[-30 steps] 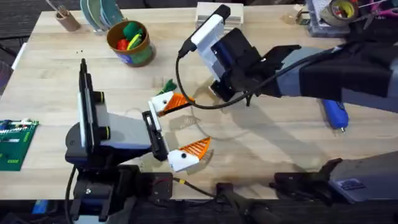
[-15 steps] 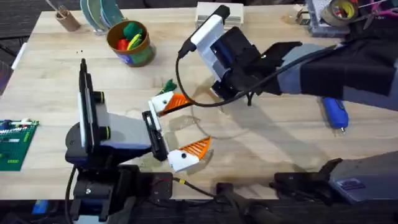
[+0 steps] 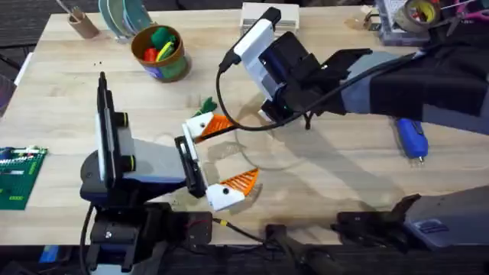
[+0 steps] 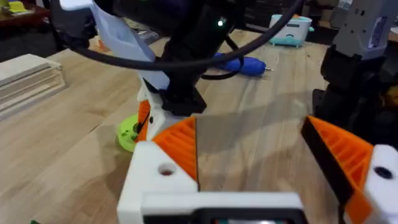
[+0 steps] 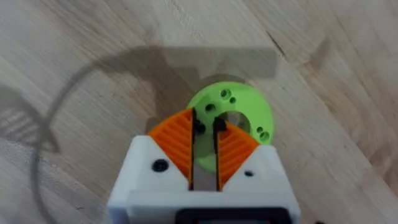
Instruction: Pick up the gripper from the table and insert it into the empty holder that is missing its gripper. Then pick up a screw, insert it into the mounting hole, and use the screwdriver to tighten it. Finally, clean up the table by picking up the vegetable and placing it into the bucket.
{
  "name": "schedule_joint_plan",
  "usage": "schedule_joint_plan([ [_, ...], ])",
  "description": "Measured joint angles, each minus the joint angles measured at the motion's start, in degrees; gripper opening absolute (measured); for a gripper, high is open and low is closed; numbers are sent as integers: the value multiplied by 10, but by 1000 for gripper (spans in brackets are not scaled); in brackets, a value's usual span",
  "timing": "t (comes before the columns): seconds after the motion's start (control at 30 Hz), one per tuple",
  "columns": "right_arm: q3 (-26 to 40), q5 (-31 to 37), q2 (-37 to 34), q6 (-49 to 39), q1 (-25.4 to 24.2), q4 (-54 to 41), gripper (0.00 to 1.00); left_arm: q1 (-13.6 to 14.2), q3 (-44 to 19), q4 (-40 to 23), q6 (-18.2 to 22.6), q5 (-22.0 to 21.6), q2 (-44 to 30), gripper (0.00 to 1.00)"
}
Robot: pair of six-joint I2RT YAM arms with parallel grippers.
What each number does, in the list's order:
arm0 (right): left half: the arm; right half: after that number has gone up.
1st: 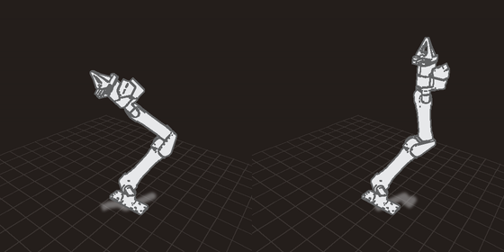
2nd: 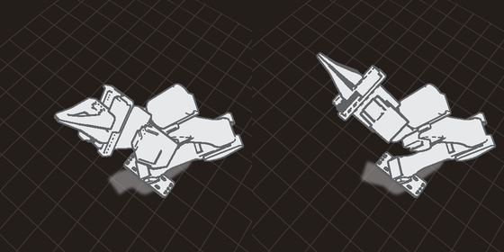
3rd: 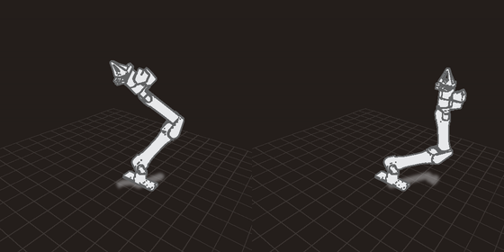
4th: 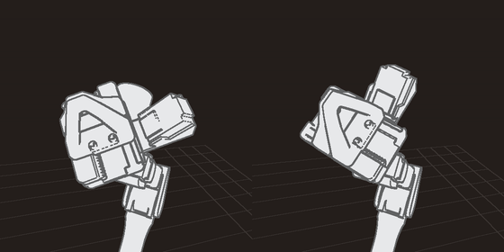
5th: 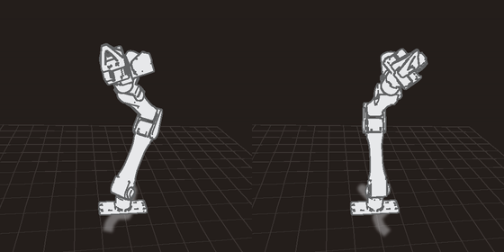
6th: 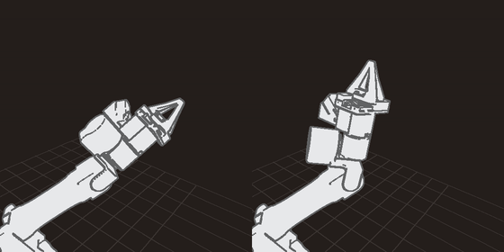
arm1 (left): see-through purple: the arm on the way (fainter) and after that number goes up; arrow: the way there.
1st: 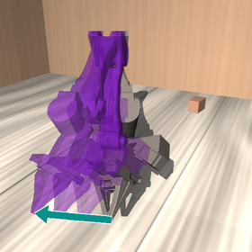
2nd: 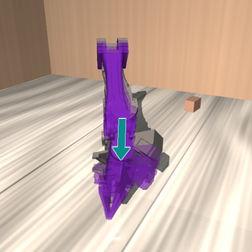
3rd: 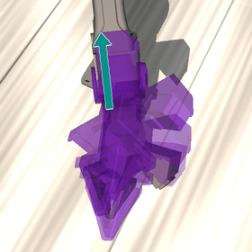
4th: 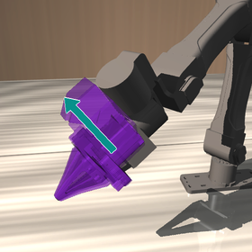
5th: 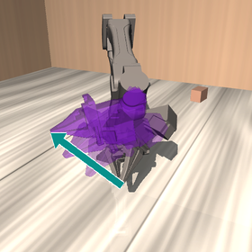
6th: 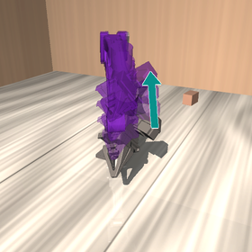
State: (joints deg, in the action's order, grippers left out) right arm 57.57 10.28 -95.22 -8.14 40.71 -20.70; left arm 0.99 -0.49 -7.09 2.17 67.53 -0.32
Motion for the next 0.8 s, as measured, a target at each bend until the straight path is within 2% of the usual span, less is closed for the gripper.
schedule_joint_plan([
  [0.17, 0, 0, 0, 0, 0, -1, 217, 0, 0, 0, 0, 0, 0, 993],
  [0.53, 1, 0, 0, 7, 0, -1, 119, 0, 0, 0, 0, 0, 0, 993],
  [0.67, 1, 0, 0, 7, 0, -2, 131, 0, 0, 0, 0, 0, 0, 993],
  [0.8, 5, 0, 0, 9, 0, -9, 200, 0, 0, 0, 0, 0, 0, 993],
])
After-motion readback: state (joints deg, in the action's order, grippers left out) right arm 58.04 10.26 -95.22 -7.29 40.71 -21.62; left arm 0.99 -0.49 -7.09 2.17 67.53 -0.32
